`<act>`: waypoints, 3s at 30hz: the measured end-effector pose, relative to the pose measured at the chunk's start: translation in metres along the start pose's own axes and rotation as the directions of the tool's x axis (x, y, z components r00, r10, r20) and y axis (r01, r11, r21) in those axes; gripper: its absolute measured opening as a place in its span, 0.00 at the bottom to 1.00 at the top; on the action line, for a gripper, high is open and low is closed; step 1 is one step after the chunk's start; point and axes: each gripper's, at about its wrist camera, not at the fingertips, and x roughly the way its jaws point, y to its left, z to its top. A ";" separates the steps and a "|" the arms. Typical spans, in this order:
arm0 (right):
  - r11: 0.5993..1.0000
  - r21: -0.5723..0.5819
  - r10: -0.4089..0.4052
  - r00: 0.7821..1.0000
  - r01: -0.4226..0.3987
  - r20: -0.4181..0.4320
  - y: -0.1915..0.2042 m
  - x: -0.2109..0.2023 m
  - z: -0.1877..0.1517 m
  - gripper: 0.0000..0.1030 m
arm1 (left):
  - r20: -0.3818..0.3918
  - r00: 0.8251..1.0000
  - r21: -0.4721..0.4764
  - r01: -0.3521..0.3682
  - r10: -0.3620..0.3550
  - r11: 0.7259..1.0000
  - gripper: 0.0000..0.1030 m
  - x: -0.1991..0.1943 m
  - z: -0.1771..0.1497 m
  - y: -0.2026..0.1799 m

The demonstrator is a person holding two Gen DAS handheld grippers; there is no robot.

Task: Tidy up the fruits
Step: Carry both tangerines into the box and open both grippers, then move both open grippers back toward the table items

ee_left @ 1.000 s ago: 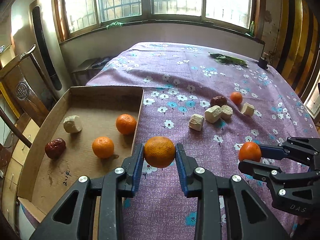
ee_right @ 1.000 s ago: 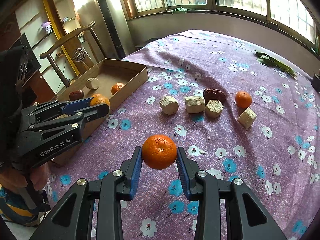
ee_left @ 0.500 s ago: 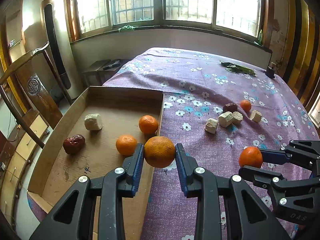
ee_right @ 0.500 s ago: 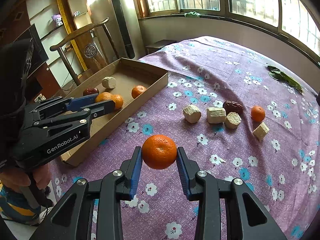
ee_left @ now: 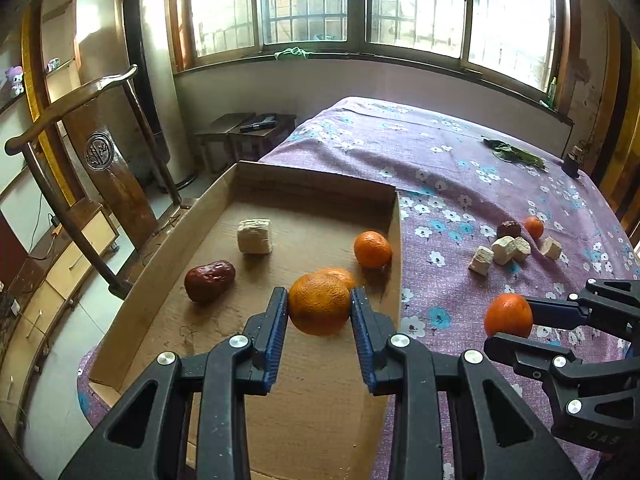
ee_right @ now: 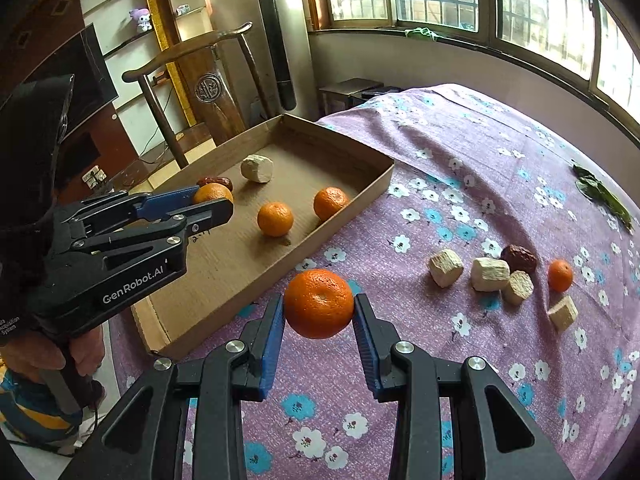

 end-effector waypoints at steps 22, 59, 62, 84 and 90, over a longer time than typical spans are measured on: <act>0.988 -0.116 0.085 0.989 -0.099 -0.125 0.052 0.087 0.040 0.37 | -0.102 0.991 -0.097 -0.098 0.088 0.991 0.30 0.038 -0.014 0.072; 0.999 -0.019 0.047 0.998 -0.047 -0.040 0.009 0.031 0.013 0.64 | -0.072 0.996 -0.154 -0.070 0.060 0.986 0.74 0.015 -0.003 0.056; 1.000 0.022 0.023 0.999 -0.022 -0.036 -0.009 0.023 0.004 0.65 | -0.062 0.997 -0.125 -0.052 0.044 0.991 0.74 0.011 -0.002 0.040; 0.966 0.240 -0.093 0.995 0.097 -0.028 -0.106 -0.031 -0.063 0.66 | -0.120 0.982 0.100 0.155 -0.143 0.983 0.79 0.044 0.013 -0.113; 0.962 0.255 -0.093 0.995 0.098 -0.032 -0.122 -0.029 -0.065 0.67 | -0.173 0.971 0.128 0.189 -0.166 0.973 0.79 0.076 0.022 -0.139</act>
